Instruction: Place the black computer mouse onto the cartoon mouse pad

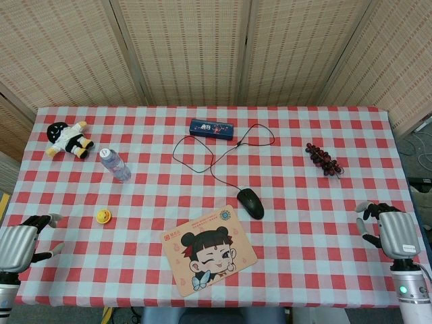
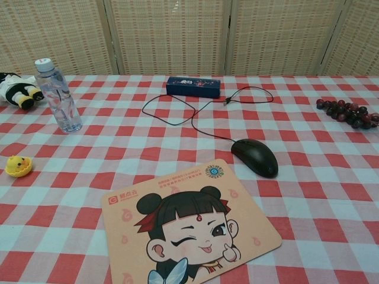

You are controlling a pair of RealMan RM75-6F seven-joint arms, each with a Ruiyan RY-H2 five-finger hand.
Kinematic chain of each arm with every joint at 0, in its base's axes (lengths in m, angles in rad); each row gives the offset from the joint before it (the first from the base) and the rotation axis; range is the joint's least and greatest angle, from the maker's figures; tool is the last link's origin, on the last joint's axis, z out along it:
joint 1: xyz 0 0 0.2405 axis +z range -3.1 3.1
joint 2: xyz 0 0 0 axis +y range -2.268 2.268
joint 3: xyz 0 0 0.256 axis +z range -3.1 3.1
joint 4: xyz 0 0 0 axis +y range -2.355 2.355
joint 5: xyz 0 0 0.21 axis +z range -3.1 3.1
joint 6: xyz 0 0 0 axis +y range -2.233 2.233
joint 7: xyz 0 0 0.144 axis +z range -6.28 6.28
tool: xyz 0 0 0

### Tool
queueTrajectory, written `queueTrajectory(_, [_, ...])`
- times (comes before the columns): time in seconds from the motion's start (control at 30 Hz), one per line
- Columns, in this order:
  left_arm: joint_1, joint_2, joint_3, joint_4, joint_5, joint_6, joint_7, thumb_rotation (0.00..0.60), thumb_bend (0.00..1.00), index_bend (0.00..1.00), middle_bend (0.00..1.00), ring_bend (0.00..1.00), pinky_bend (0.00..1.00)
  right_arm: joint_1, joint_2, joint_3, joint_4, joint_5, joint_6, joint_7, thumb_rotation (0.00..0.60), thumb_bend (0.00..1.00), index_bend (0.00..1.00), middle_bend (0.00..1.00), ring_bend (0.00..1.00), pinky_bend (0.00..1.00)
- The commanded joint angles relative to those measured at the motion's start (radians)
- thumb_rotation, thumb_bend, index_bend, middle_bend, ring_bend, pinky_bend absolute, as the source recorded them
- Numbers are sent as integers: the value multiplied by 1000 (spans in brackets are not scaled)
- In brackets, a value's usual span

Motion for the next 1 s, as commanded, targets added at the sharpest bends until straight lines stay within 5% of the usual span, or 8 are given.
queueTrajectory(0.03, [-1, 1, 2, -1, 7, 2, -4, 600, 162, 441, 476, 403, 648, 2, -1, -2, 2, -2, -3, 1, 600, 366, 461, 580, 493, 581])
queueTrajectory(0.33, [-2, 4, -4, 13, -7, -4, -43, 600, 162, 444, 482, 406, 647, 25, 5, 0, -1, 2, -47, 23, 600, 360, 461, 579, 493, 591])
queueTrajectory(0.5, [2, 13, -8, 20, -20, -4, -62, 600, 162, 444, 483, 406, 648, 102, 48, 0, -39, -26, -157, 8, 600, 372, 429, 618, 539, 747])
queueTrajectory(0.6, [6, 17, -11, 14, -18, 8, -73, 600, 162, 444, 483, 406, 648, 165, 80, 5, -79, -36, -246, -36, 600, 462, 338, 716, 648, 842])
queueTrajectory(0.77, [7, 24, -8, 10, -19, 3, -61, 600, 162, 445, 483, 406, 648, 273, 122, 24, -141, -25, -399, -113, 600, 890, 182, 779, 706, 865])
queueTrajectory(0.83, [7, 25, -8, 9, -20, 1, -61, 600, 162, 445, 483, 406, 648, 314, 126, 34, -161, -17, -449, -160, 600, 982, 137, 778, 706, 865])
queueTrajectory(1.0, [8, 30, -11, 10, -30, -2, -74, 600, 162, 445, 483, 406, 648, 408, 129, 51, -214, 29, -580, -242, 600, 1000, 89, 801, 725, 884])
